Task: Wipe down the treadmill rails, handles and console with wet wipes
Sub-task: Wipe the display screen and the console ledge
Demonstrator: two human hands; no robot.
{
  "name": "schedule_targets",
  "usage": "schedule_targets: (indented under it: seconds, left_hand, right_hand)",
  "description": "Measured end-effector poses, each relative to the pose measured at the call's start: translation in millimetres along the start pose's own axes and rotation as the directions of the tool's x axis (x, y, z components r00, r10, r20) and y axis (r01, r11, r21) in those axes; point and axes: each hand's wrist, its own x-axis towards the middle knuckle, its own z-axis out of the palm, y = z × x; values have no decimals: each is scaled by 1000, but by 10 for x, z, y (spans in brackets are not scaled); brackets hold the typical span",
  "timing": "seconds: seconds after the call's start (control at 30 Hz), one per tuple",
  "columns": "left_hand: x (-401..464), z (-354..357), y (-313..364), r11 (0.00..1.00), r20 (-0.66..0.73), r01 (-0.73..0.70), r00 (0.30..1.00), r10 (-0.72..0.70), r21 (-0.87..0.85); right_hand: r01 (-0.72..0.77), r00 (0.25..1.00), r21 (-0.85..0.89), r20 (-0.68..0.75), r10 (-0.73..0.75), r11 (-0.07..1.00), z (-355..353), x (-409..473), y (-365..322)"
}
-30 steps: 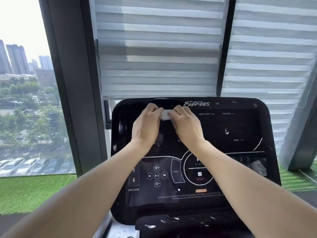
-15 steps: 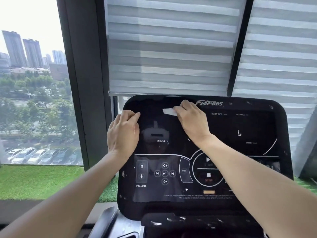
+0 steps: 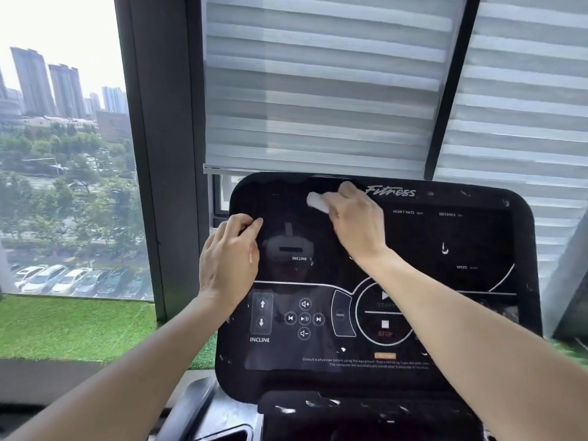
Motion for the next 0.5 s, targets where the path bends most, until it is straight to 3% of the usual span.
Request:
schedule_targets:
  seconds: [0.07, 0.13, 0.27, 0.4, 0.43, 0.5]
  left_hand:
    - [-27, -13, -21, 1000, 5, 16, 1000, -16, 10]
    - [-48, -15, -34, 1000, 12, 20, 1000, -20, 16]
    - [-74, -8, -45, 999, 30, -16, 999, 15, 40]
    - [-68, -8, -48, 998, 39, -17, 999, 15, 52]
    - [-64, -9, -46, 998, 40, -15, 999, 13, 53]
    - [-59, -8, -34, 999, 44, -11, 999, 9, 47]
  right_hand:
    - [-249, 966, 26, -70, 250, 968, -66, 120, 142]
    - [-360, 928, 23, -91, 360, 933, -70, 135, 157]
    - [-135, 986, 54, -90, 140, 989, 58, -11, 19]
    - [-344, 936, 68, -55, 348, 937, -86, 105, 177]
    - [-352, 933, 63, -54, 356, 934, -106, 80, 114]
    - [-210, 977, 78, -16, 211, 975, -77, -16, -86]
